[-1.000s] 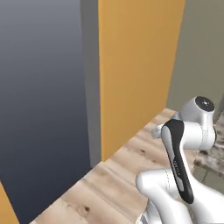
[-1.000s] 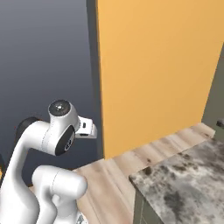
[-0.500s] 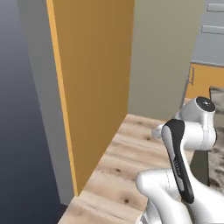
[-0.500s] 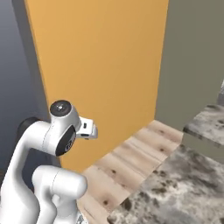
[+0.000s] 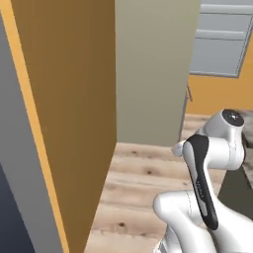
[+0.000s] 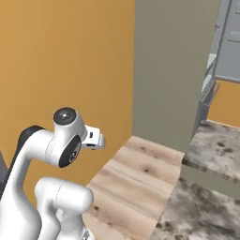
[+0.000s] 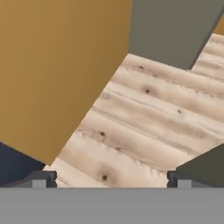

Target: Take a sugar cube from the saucer and place it inside the coffee. Then, grab milk from the fridge and place it next to the coffee on the counter to sweeten the coffee.

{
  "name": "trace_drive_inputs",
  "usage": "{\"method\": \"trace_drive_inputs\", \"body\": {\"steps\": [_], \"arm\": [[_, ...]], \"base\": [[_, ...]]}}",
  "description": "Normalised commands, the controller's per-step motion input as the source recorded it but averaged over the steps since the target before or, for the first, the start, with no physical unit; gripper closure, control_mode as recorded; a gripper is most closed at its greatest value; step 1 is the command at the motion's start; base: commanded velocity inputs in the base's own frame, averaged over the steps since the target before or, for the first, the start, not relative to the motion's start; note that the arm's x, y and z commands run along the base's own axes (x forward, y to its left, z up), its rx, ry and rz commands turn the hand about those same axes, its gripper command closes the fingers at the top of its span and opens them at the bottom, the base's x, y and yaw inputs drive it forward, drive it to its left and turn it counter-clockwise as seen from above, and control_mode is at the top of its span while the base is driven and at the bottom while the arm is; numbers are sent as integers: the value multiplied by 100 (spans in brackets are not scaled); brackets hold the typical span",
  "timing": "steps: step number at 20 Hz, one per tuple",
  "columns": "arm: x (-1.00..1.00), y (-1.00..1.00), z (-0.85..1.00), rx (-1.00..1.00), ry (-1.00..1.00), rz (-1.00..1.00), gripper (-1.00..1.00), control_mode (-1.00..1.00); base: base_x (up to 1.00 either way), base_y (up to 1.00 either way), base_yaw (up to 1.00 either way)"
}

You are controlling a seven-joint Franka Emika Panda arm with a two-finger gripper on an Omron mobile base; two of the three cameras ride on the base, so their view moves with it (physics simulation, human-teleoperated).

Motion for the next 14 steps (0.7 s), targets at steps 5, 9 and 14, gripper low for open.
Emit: {"method": "trace_drive_inputs", "body": {"steps": [5, 9, 14], "arm": [[0, 0, 0, 0, 0, 0, -100, 100], [0, 0, 0, 0, 0, 0, -100, 100], [0, 0, 0, 0, 0, 0, -100, 100]], "base": [[100, -2, -26], [100, 0, -25], [100, -2, -25]]}}
